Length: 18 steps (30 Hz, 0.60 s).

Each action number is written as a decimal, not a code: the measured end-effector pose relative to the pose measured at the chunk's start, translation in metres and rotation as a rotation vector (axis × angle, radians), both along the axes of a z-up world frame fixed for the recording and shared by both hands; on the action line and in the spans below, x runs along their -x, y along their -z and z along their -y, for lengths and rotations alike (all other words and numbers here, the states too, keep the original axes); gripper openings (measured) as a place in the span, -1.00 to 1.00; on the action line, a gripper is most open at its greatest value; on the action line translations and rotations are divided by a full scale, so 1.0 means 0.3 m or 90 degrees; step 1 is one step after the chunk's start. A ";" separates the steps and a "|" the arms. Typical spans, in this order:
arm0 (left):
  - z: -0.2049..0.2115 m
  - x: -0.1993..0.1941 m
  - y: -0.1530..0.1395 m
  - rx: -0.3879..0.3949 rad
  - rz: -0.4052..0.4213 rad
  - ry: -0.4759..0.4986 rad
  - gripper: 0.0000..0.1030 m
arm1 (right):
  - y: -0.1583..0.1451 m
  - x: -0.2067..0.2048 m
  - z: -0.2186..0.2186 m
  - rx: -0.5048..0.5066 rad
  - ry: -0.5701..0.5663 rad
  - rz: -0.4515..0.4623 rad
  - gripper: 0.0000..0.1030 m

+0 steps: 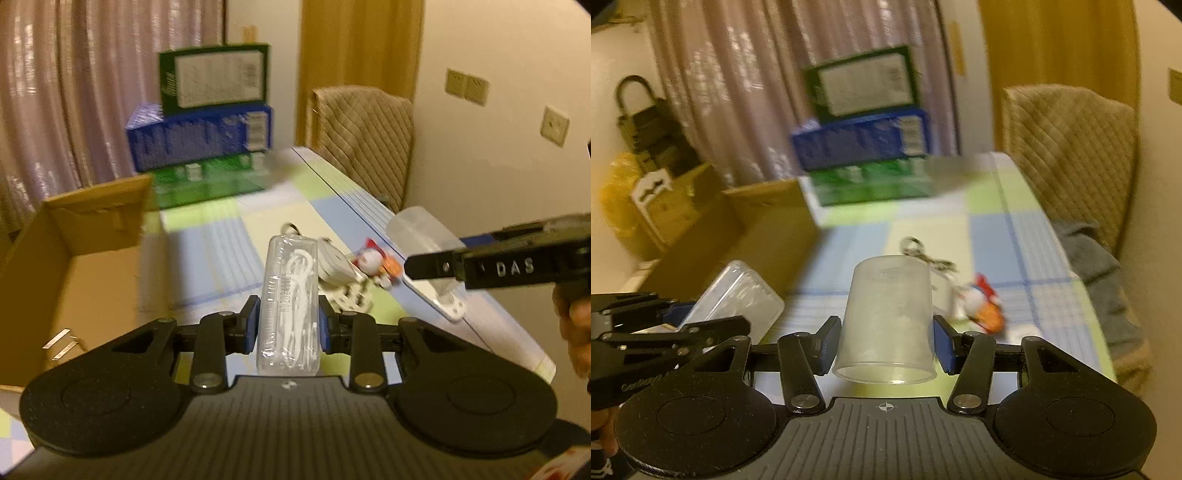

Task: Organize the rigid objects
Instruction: 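Carry the earphone bag and clear cup into the cardboard box and release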

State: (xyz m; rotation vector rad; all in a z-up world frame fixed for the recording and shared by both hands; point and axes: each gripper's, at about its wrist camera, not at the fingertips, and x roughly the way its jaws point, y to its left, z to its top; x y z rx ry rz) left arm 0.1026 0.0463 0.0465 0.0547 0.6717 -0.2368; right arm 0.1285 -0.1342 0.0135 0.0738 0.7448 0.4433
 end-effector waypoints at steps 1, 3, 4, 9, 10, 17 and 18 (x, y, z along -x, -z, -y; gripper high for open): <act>-0.025 0.004 -0.022 0.000 0.005 -0.008 -0.49 | -0.019 0.003 -0.028 -0.004 -0.009 0.004 -0.04; -0.077 0.012 -0.061 -0.006 0.014 -0.022 -0.49 | -0.049 0.009 -0.084 -0.016 -0.026 0.010 -0.04; -0.103 0.015 -0.077 -0.009 0.016 -0.029 -0.49 | -0.062 0.011 -0.114 -0.020 -0.035 0.011 -0.04; -0.273 0.017 -0.135 -0.025 0.019 -0.070 -0.49 | -0.102 0.015 -0.275 -0.030 -0.089 0.018 -0.04; -0.311 0.019 -0.141 -0.030 0.019 -0.079 -0.49 | -0.106 0.013 -0.310 -0.031 -0.100 0.019 -0.04; -0.553 0.023 -0.142 -0.040 0.001 -0.140 -0.49 | -0.081 -0.003 -0.543 -0.035 -0.164 -0.003 -0.04; -0.583 0.020 -0.140 -0.038 -0.002 -0.147 -0.49 | -0.076 -0.009 -0.576 -0.036 -0.170 -0.008 -0.04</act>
